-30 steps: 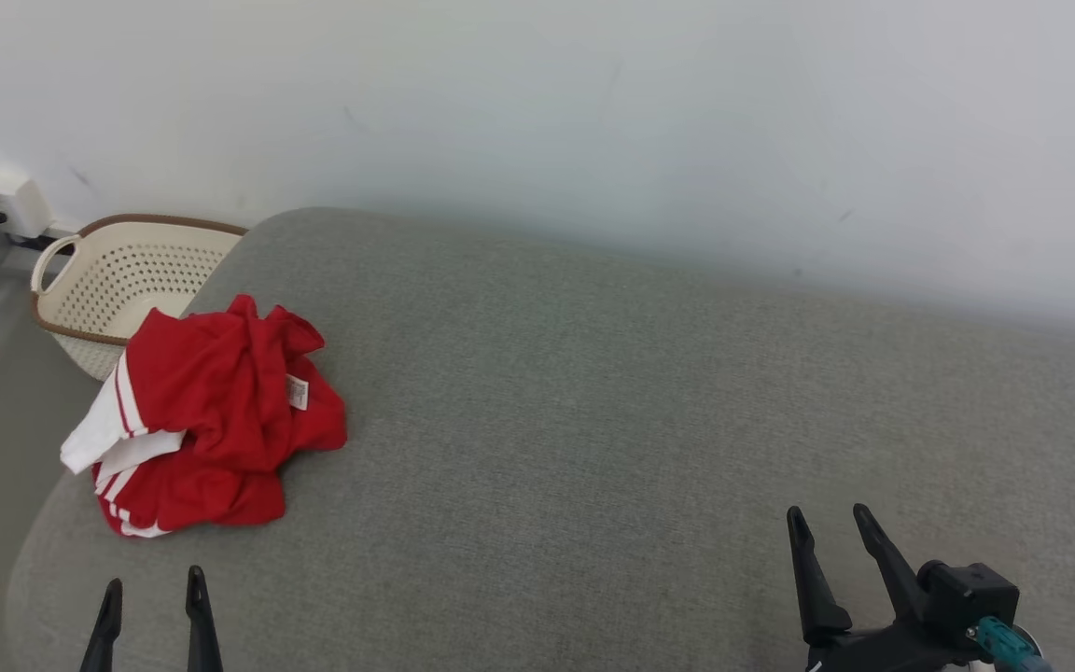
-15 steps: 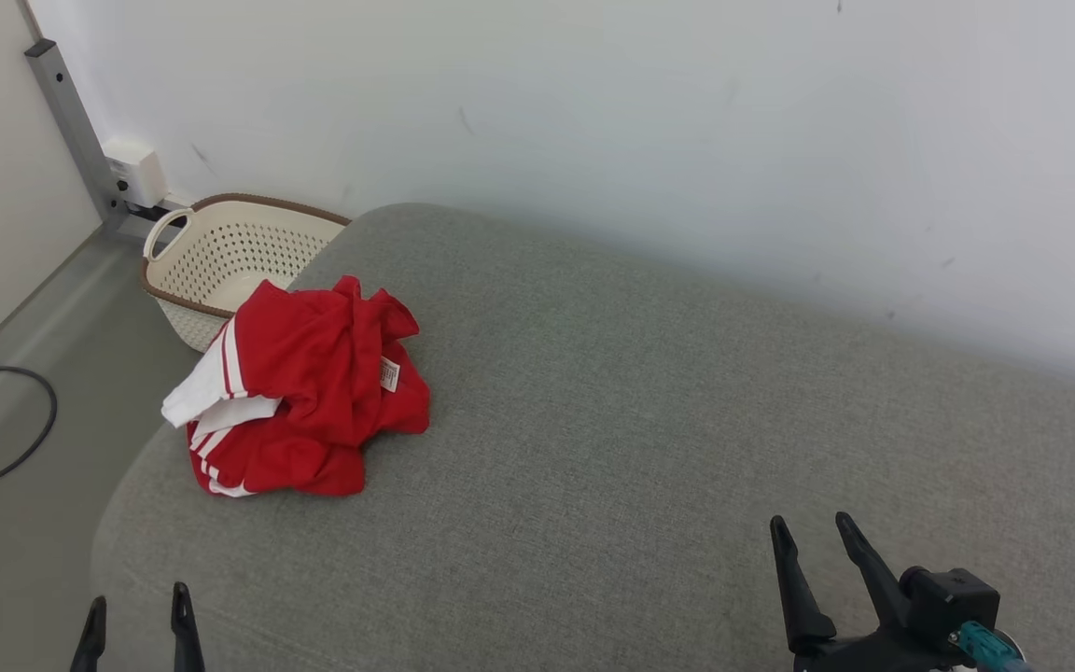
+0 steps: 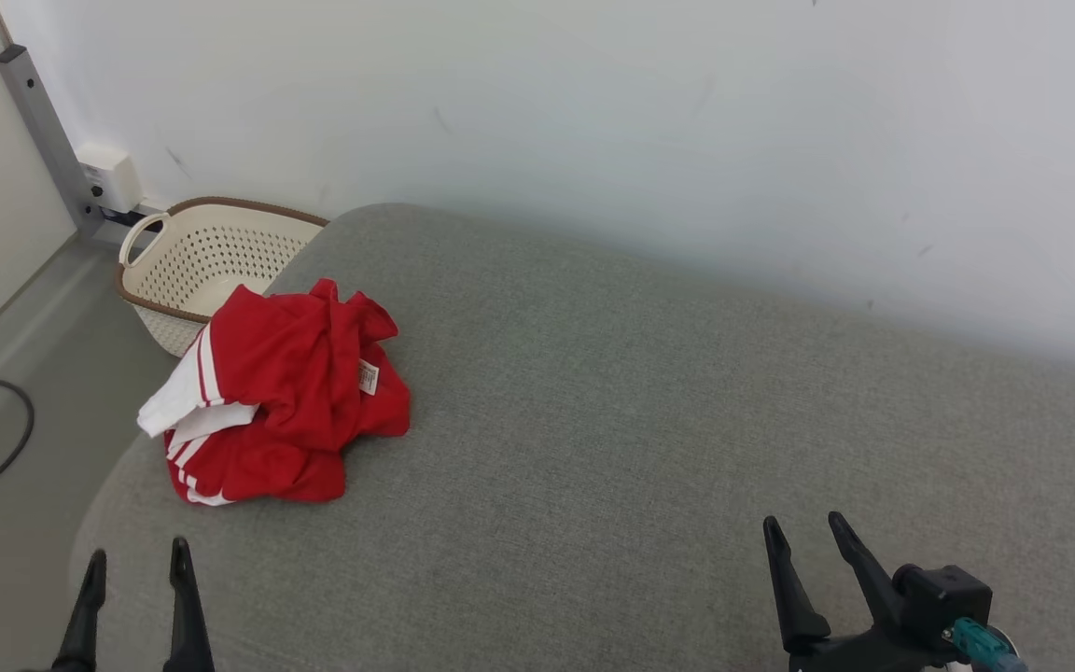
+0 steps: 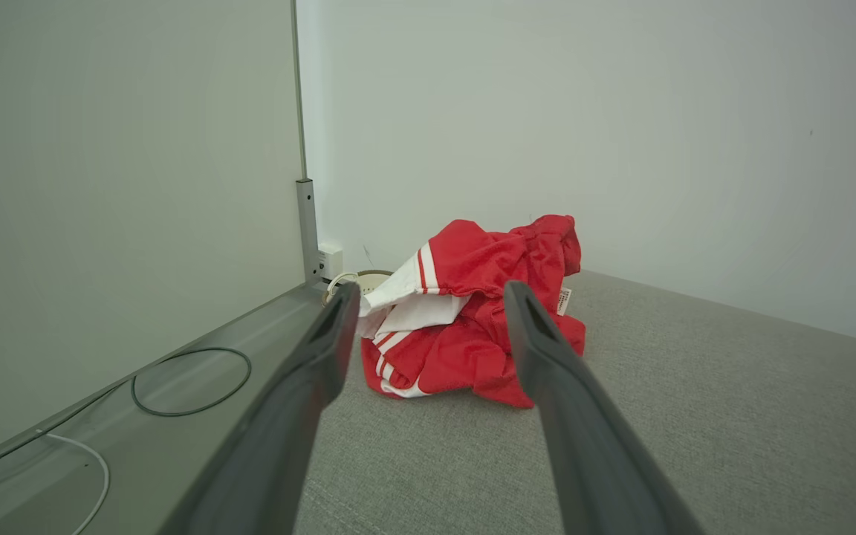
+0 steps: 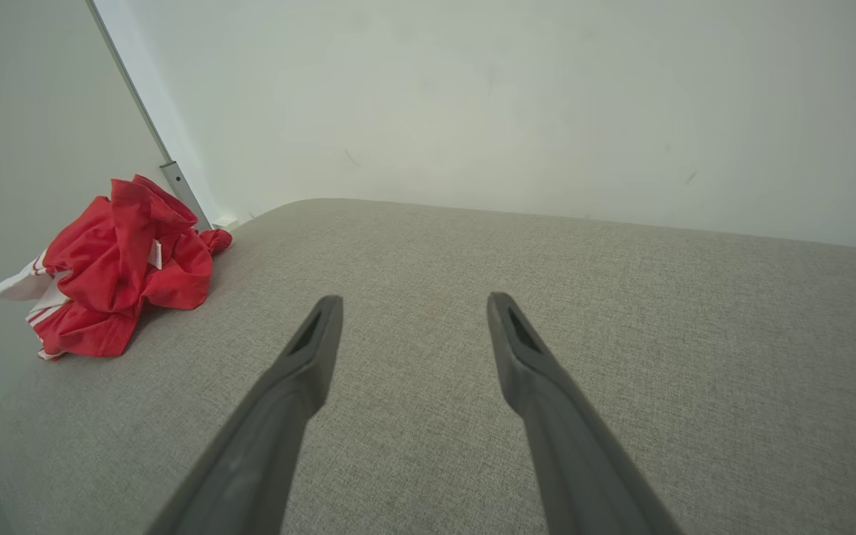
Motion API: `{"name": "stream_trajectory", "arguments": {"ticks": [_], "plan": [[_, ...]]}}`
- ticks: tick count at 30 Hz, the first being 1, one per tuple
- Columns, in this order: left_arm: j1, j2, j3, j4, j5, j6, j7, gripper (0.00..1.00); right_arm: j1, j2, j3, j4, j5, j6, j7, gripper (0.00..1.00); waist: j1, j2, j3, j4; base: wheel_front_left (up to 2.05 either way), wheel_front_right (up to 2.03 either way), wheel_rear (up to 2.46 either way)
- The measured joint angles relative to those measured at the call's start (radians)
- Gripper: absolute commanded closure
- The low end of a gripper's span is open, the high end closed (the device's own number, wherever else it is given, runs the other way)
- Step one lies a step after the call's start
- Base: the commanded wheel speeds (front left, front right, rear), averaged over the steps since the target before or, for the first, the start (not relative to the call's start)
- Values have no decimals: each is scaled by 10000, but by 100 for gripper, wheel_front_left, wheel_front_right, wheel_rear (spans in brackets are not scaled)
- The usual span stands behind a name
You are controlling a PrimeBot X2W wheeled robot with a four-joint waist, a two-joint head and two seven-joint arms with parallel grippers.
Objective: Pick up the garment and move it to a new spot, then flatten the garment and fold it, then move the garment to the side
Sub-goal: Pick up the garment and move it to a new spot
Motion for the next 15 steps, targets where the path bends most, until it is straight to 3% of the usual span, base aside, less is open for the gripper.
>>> {"name": "stream_trajectory", "arguments": {"ticks": [15], "plan": [[-4465,1043,-196,1179,-598,-953,1643,0,-1030,-391,447,-355,90,0,94,0,1,0,937,-1437,0,0,0]]}}
